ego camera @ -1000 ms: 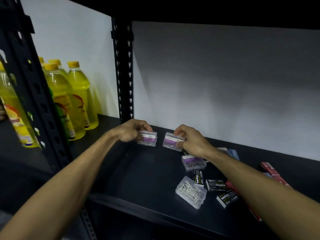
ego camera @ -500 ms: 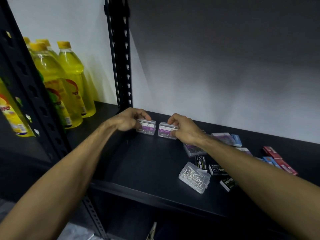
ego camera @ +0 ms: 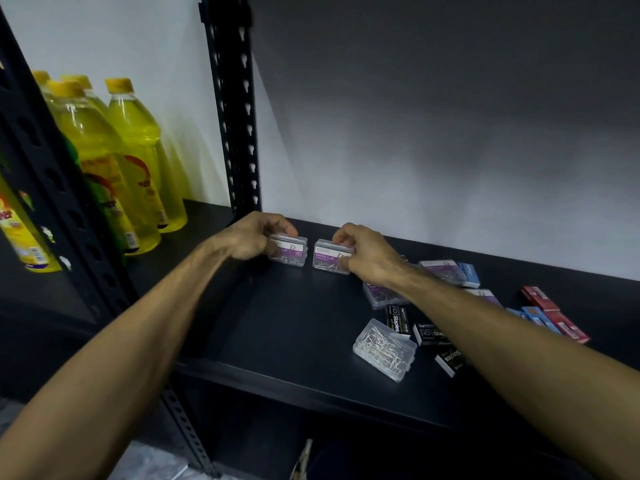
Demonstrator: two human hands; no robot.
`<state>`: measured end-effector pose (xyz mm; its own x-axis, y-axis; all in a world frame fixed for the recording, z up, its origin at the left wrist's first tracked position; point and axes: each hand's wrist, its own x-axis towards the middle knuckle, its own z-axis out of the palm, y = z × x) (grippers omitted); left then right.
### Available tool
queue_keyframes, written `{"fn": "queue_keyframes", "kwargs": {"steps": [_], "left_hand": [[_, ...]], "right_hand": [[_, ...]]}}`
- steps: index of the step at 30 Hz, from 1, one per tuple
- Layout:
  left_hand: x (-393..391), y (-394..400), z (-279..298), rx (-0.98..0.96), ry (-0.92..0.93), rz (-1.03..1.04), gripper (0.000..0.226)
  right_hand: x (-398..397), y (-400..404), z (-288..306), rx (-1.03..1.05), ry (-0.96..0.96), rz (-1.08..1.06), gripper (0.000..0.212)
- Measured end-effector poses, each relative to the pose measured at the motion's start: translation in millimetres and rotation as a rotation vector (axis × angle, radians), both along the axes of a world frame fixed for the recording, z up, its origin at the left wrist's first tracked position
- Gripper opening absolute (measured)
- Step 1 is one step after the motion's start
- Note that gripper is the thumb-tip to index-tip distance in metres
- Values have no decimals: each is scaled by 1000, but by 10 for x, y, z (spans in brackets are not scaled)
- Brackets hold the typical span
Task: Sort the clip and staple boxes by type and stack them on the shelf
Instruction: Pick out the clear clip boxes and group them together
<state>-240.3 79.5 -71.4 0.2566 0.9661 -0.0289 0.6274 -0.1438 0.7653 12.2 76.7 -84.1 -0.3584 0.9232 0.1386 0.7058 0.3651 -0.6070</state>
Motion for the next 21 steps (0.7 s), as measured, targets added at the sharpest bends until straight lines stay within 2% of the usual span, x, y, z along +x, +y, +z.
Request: {"fn": "queue_keyframes", "kwargs": {"steps": [5, 12, 16, 21], "left_hand": [[-7, -3, 30, 12, -26, 39, 43], [250, -69, 222, 231, -102, 198, 34], [692, -168, 364, 347, -147, 108, 28], [1335, -304, 368, 281, -119, -71, 28]], "right_hand": [[102, -42, 54, -1, 55, 3, 46], [567, -59, 233, 80, 44, -73, 29], [867, -73, 244, 107, 34, -152, 21], [1144, -123, 174, 82, 30, -183, 20]]}}
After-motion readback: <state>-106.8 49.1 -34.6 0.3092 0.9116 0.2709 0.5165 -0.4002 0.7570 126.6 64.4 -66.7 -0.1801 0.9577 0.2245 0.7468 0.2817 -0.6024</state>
